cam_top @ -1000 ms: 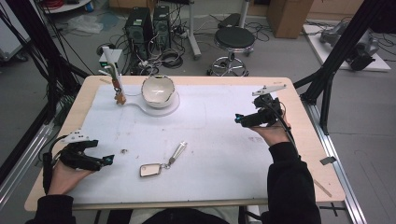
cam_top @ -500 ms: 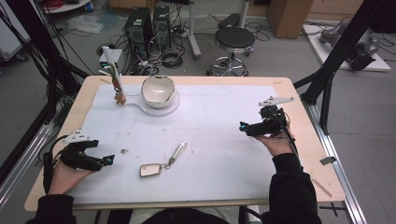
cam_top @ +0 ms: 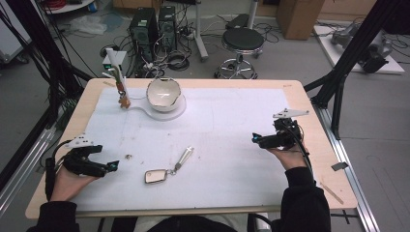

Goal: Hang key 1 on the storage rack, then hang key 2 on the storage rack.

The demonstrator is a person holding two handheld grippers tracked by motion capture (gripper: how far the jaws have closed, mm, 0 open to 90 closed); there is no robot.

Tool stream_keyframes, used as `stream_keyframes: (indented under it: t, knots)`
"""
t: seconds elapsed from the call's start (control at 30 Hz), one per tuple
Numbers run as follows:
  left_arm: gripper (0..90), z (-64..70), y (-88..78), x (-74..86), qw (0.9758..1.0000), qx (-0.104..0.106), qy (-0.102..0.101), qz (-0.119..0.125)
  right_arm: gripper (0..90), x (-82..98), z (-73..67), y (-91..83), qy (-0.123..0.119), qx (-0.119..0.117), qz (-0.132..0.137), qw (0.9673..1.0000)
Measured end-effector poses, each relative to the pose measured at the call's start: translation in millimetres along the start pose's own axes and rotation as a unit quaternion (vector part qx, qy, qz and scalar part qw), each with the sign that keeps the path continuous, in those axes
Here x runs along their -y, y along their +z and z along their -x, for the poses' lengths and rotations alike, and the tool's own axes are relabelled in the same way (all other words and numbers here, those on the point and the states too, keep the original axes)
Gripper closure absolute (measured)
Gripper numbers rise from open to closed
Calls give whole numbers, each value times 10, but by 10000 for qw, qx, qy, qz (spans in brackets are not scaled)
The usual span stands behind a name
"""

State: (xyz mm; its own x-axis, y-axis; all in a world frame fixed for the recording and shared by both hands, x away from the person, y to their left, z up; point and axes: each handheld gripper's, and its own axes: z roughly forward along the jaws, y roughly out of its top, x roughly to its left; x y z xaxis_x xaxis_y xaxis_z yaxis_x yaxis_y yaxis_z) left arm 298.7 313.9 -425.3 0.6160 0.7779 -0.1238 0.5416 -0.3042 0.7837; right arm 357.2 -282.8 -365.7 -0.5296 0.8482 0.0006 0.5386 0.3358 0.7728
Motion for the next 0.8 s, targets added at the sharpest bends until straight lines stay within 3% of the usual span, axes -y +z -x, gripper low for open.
stream_keyframes:
  t: [0.5, 0.67, 0.8]
  knots:
    - [17, 15, 21, -30, 10000, 47, 31, -45, 6, 308, 11, -1, 42, 102, 43, 9999]
    - [17, 111, 12, -139, 9998, 11, 191, -23, 6, 444, 18, -67, 98, 215, 218, 9995]
    - [17, 177, 19, -222, 9997, 105, 235, -9, 6, 534, 37, -125, 128, 247, 250, 9993]
